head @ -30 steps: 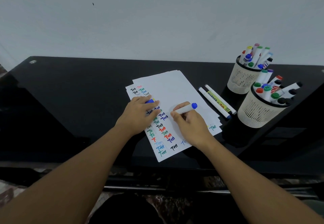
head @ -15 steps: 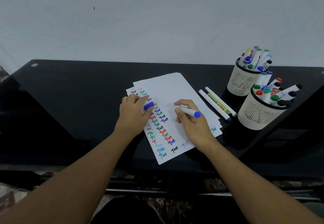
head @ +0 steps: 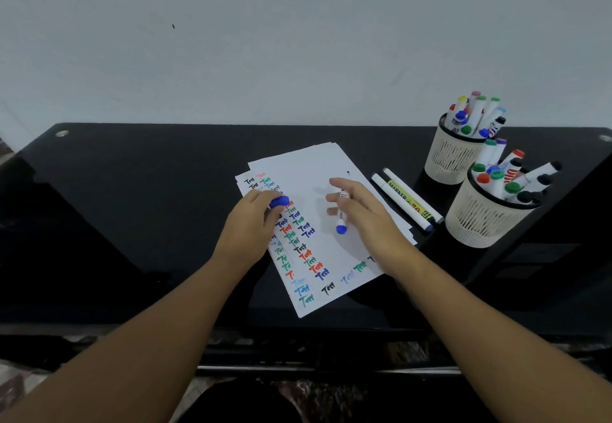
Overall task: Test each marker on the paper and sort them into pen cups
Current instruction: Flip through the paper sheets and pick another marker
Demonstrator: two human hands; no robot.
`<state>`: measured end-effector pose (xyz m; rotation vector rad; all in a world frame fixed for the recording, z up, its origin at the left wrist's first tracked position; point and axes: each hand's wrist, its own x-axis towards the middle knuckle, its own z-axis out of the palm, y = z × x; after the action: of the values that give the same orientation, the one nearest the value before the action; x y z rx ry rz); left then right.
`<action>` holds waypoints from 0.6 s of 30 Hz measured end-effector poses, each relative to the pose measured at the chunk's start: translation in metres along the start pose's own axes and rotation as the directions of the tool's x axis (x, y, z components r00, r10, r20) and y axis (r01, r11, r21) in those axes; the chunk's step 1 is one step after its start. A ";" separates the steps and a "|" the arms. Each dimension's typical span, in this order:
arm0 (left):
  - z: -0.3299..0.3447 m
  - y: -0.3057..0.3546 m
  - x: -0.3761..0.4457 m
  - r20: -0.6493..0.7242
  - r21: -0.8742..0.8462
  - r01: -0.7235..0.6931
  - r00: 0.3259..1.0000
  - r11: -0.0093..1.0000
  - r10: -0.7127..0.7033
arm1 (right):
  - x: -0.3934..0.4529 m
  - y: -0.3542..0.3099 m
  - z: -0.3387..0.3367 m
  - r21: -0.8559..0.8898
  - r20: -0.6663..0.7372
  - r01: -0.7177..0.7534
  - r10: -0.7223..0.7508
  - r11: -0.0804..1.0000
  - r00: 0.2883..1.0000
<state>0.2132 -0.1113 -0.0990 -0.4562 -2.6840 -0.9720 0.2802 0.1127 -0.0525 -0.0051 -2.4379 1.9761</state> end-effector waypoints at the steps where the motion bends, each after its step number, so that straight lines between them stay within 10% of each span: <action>1: -0.001 0.000 0.000 -0.011 -0.013 -0.005 1.000 1.000 0.005 | 0.004 -0.002 -0.002 -0.028 -0.013 0.006 -0.006 1.000 1.000; 5: -0.001 0.002 -0.002 -0.029 -0.041 -0.001 1.000 0.999 -0.001 | 0.018 -0.003 -0.010 -0.373 0.079 0.035 -0.006 0.927 0.997; 9: -0.001 0.001 -0.002 -0.029 -0.035 -0.010 1.000 0.999 0.009 | 0.027 -0.005 -0.014 -0.760 0.133 0.149 -0.073 0.633 0.988; 18: -0.001 0.003 -0.003 -0.031 -0.030 -0.054 0.998 0.998 0.053 | 0.036 0.005 -0.013 -0.776 0.158 0.217 -0.150 0.592 0.976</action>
<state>0.2174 -0.1102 -0.0973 -0.5131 -2.6192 -0.9979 0.2445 0.1262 -0.0548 0.3126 -2.9784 0.6736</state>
